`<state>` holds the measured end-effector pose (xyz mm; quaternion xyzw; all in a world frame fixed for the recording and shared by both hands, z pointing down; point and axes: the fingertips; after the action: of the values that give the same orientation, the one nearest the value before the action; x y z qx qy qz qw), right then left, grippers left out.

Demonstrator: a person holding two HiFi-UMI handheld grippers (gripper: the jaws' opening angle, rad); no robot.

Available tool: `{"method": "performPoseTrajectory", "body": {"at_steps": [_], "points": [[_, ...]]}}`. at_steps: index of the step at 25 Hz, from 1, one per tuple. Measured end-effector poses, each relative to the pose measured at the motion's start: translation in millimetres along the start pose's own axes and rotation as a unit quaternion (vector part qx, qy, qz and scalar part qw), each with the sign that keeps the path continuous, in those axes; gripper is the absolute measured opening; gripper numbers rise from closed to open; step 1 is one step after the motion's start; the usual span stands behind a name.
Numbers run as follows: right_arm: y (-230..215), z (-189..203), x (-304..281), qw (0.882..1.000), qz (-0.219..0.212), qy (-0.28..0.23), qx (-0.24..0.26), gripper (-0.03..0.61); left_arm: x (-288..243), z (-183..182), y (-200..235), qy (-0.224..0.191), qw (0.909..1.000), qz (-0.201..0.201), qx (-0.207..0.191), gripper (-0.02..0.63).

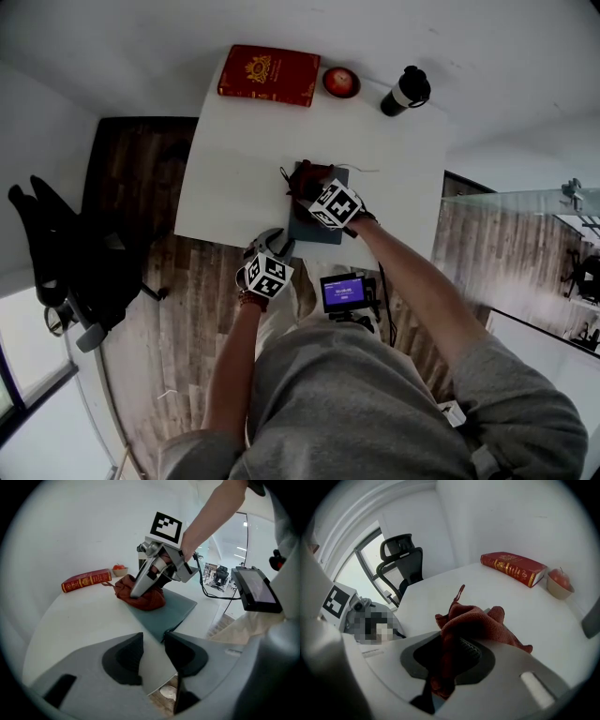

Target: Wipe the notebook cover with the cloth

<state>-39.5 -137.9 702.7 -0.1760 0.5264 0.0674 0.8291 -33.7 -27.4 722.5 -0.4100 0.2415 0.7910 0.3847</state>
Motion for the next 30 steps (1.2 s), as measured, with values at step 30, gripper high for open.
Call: {"method": "performPoseTrajectory", "body": {"at_steps": [30], "points": [[83.4,30.4,-8.1,0.998,-0.046,0.021,0.037,0.080,0.3,0.4,-0.2,0.002,1.0000,-0.001,0.002,0.147]]}}
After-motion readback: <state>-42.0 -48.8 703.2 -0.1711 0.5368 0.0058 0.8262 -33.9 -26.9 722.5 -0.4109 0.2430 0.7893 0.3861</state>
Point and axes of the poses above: the fingertips, and each gripper's own axes: x backward along the fingers, y to its left, z out of its underside, and after that the axes turned 11 degrees about y, right-handed
